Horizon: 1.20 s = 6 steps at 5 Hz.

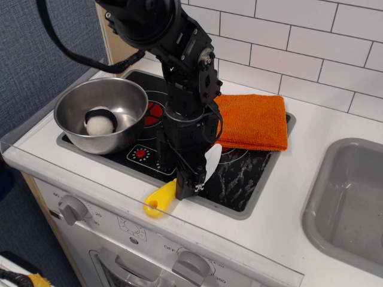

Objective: Place the knife on top of the orange towel

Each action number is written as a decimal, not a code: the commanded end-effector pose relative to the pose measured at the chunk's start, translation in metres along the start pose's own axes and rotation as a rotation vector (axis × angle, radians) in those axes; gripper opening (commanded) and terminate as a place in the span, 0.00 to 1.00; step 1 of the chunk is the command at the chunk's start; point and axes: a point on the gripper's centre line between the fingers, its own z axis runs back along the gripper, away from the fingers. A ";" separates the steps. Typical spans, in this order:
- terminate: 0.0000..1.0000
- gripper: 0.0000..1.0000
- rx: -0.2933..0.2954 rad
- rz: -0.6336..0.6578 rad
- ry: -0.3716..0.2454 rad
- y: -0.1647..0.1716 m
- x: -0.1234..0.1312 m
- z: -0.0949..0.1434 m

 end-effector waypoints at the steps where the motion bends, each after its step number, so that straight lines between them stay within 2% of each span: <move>1: 0.00 0.00 0.000 0.029 -0.031 0.012 0.001 0.009; 2: 0.00 0.00 -0.015 0.043 -0.095 0.007 0.002 0.030; 3: 0.00 0.00 -0.038 0.051 -0.177 -0.007 0.012 0.075; 4: 0.00 0.00 -0.093 0.153 -0.205 -0.011 0.028 0.115; 5: 0.00 0.00 -0.194 0.394 -0.197 0.015 0.063 0.118; 6: 0.00 0.00 -0.196 0.509 -0.166 0.043 0.089 0.104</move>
